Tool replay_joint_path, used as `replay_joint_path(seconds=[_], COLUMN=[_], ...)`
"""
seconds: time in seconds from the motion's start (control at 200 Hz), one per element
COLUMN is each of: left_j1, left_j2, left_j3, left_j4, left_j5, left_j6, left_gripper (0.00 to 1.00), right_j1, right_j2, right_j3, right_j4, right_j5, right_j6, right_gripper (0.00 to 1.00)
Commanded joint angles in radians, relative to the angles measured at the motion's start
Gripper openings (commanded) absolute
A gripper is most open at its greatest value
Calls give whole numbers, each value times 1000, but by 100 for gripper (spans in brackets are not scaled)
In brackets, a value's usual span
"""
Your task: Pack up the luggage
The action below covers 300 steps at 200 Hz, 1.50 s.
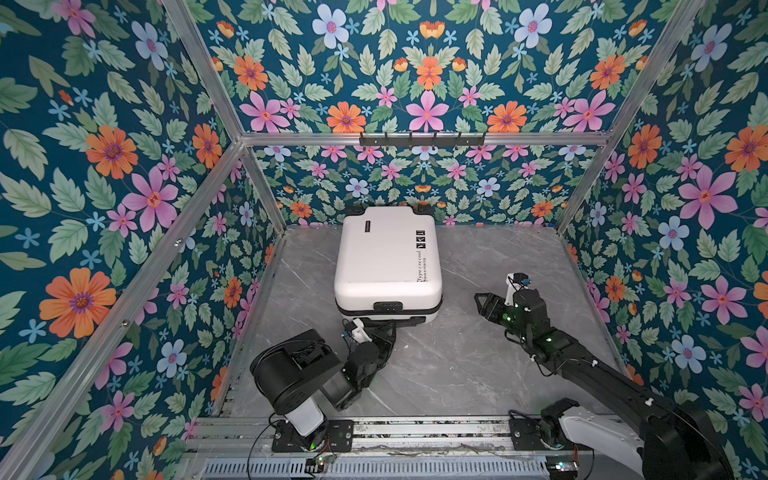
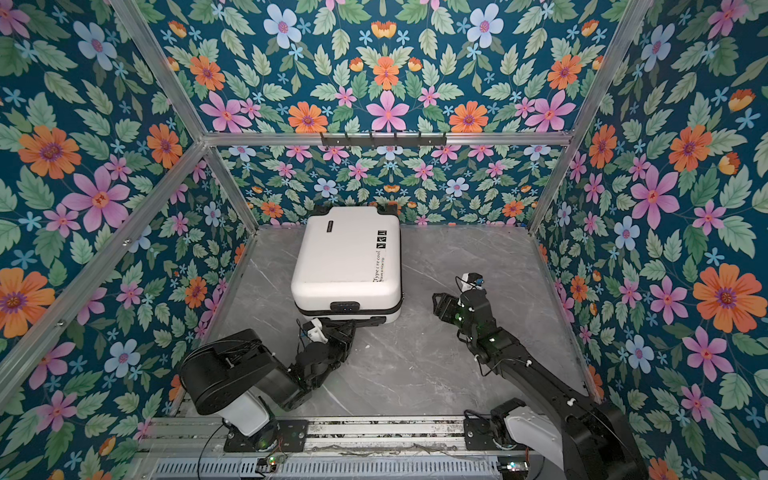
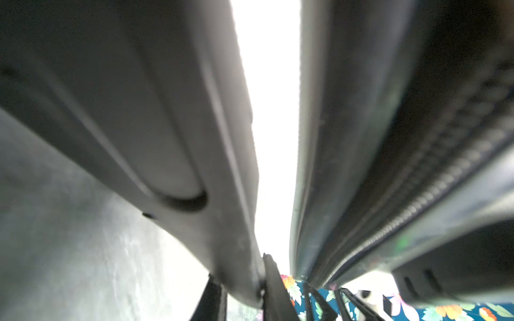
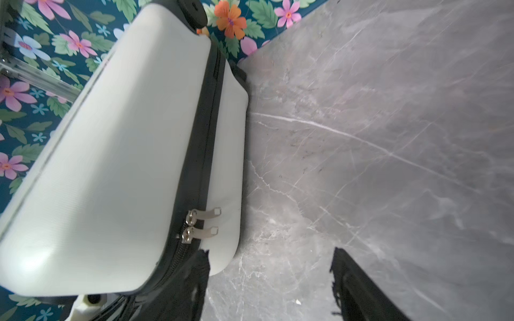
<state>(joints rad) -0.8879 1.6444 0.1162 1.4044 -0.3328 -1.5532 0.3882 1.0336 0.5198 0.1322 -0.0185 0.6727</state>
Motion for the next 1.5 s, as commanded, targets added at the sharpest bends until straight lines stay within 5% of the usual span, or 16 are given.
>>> replay_joint_path(seconds=[0.0, 0.055, 0.16, 0.175, 0.195, 0.46, 0.685, 0.81, 0.93, 1.14, 1.195, 1.25, 1.39, 1.495], left_j1=[-20, -23, -33, -34, -34, -68, -68, -65, -65, -63, -49, 37, 514, 711], left_j2=[-24, -52, -145, -163, -188, -641, -871, -930, -924, -842, -805, -768, -708, -618], left_j3=[22, 31, 33, 34, 34, 113, 373, 514, 616, 802, 793, 781, 743, 678], left_j4=[-42, -147, -333, -363, -406, -1135, -1540, -1498, -1281, -1214, -1109, -1042, -1104, -1051], left_j5=[29, 28, 7, 3, -1, -109, -307, -449, -394, -372, -445, -464, -176, -108], left_j6=[84, 62, 44, 42, 39, 106, 482, 839, 1363, 1686, 1764, 1766, 1458, 1411], left_gripper=[18, 43, 73, 93, 99, 99, 99, 99, 99, 100, 100, 100, 99, 99], right_j1=[-62, -90, -120, -122, -124, -127, -127, -127, -127, -127, -127, -127, -162, -253], right_j2=[-58, -81, -102, -103, -104, -93, -69, -63, -79, -158, -150, -132, -62, -28], right_j3=[8, 15, 36, 40, 45, 131, 208, 260, 259, 212, 215, 222, 230, 196], right_j4=[-91, -116, -154, -160, -166, -258, -318, -363, -330, -145, -125, -113, -82, -35], right_j5=[-62, -76, -86, -86, -86, -72, -70, 34, 158, 67, 76, 118, 180, 146], right_j6=[-49, -54, -67, -70, -75, -126, -168, -174, -148, -383, -429, -467, -551, -503], right_gripper=[72, 73, 75, 75, 76, 85, 88, 89, 83, 91, 91, 92, 94, 93])
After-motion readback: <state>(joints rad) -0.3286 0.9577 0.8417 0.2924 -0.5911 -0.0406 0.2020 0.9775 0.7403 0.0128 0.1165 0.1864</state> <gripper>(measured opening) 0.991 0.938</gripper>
